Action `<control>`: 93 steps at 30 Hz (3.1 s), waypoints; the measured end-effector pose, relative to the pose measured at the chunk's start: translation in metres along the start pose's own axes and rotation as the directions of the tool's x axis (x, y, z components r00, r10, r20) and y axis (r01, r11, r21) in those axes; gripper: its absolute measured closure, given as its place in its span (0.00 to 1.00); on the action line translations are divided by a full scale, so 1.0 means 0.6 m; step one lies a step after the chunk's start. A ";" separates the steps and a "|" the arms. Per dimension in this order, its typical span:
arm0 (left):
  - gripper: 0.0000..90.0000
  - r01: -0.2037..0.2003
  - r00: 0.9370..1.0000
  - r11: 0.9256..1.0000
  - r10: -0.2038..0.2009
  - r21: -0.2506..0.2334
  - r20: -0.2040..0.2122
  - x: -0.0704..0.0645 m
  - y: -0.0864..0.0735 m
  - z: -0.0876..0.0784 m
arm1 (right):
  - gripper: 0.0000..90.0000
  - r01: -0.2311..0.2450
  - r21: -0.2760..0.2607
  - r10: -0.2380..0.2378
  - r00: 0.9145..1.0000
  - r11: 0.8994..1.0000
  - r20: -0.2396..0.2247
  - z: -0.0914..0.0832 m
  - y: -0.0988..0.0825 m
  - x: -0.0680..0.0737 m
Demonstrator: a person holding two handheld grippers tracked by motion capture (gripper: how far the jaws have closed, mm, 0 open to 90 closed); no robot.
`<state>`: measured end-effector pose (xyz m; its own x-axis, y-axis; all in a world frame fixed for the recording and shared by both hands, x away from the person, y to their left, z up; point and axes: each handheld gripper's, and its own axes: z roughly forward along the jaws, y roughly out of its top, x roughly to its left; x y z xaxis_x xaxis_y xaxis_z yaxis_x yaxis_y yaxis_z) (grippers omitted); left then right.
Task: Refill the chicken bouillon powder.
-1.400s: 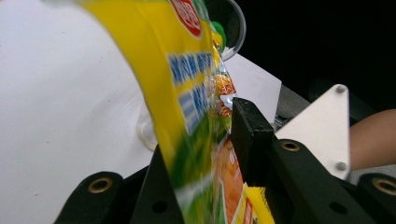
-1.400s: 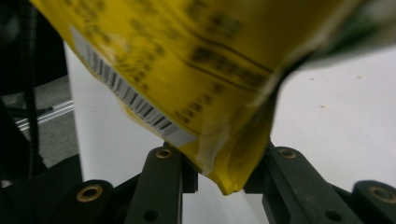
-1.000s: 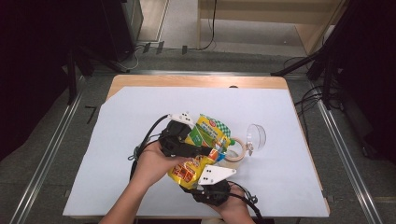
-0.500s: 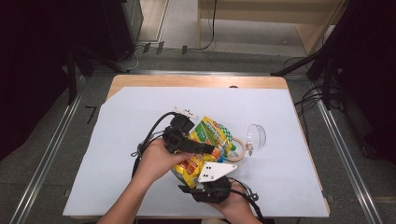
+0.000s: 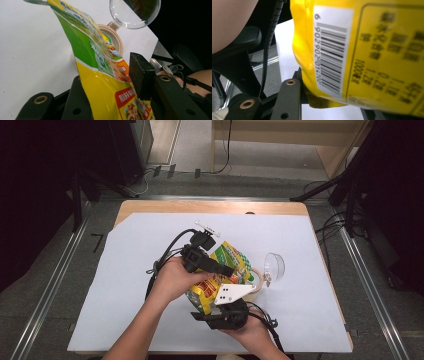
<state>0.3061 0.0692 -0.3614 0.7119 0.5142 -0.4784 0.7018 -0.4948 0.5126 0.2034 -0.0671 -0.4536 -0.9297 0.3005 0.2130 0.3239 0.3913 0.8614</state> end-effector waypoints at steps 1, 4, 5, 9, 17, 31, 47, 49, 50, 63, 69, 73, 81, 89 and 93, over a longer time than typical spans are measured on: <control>0.75 0.001 1.000 1.000 -0.001 -0.002 0.008 0.002 0.000 0.000 | 0.68 0.013 0.009 -0.013 1.000 1.000 0.000 0.001 0.000 0.001; 0.78 0.008 1.000 1.000 -0.008 0.007 0.016 0.002 0.004 0.000 | 0.69 0.028 0.040 -0.028 1.000 0.999 -0.006 0.004 0.004 0.005; 0.79 0.006 1.000 1.000 -0.006 0.010 0.014 0.001 0.006 0.000 | 0.69 0.033 0.041 -0.033 0.999 0.999 0.001 0.004 0.005 0.005; 0.79 0.019 0.999 1.000 -0.019 0.021 0.030 0.004 0.017 -0.003 | 0.70 0.032 0.037 -0.032 0.999 0.999 -0.003 0.003 0.010 0.002; 0.78 0.012 0.999 1.000 -0.011 -0.016 0.052 0.003 0.017 -0.005 | 0.73 0.027 -0.001 -0.026 0.999 1.000 0.035 0.013 0.013 0.003; 0.71 0.008 0.998 0.999 -0.006 -0.038 0.062 -0.005 0.006 -0.018 | 0.74 -0.013 -0.041 0.016 0.997 0.999 0.072 0.014 0.010 0.009; 0.79 0.005 1.000 0.998 -0.004 -0.058 0.017 -0.004 0.006 -0.019 | 0.69 -0.014 -0.049 0.016 0.999 0.999 0.039 0.014 0.013 0.010; 0.80 0.004 1.000 0.998 -0.003 -0.061 0.016 -0.004 0.006 -0.019 | 0.69 -0.009 -0.043 0.011 0.999 0.999 0.042 0.015 0.013 0.011; 0.80 -0.001 1.000 0.998 0.002 -0.064 0.015 -0.005 0.006 -0.019 | 0.70 -0.005 -0.041 0.007 0.999 0.999 0.045 0.015 0.014 0.010; 0.71 0.004 0.999 0.995 0.001 -0.099 0.047 -0.011 0.005 -0.031 | 0.74 -0.037 -0.065 0.041 0.997 0.997 0.064 0.015 0.019 0.007; 0.69 0.002 0.999 0.995 0.003 -0.099 0.049 -0.016 0.005 -0.038 | 0.74 -0.046 -0.075 0.051 0.997 0.996 0.064 0.014 0.019 0.003; 0.70 -0.003 0.999 0.997 0.006 -0.082 0.037 -0.013 0.008 -0.034 | 0.74 -0.066 -0.078 0.070 0.996 0.995 0.050 0.014 0.018 -0.001; 0.83 -0.007 1.000 0.998 0.008 -0.057 0.028 0.003 0.022 -0.023 | 0.73 -0.068 -0.057 0.069 0.997 0.996 0.031 0.016 0.021 -0.006; 0.84 0.003 0.999 1.000 -0.003 -0.004 0.046 0.010 0.051 -0.014 | 0.77 -0.082 -0.030 0.082 0.997 0.996 0.006 0.009 0.034 -0.017; 0.84 -0.007 0.999 1.000 0.008 -0.009 0.037 0.006 0.055 -0.017 | 0.78 -0.075 -0.040 0.076 0.997 0.996 0.018 0.010 0.039 -0.020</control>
<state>0.3319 0.0620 -0.3389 0.7178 0.4842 -0.5002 0.6962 -0.4920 0.5228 0.2231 -0.0563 -0.4384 -0.8993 0.3444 0.2695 0.3854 0.3325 0.8608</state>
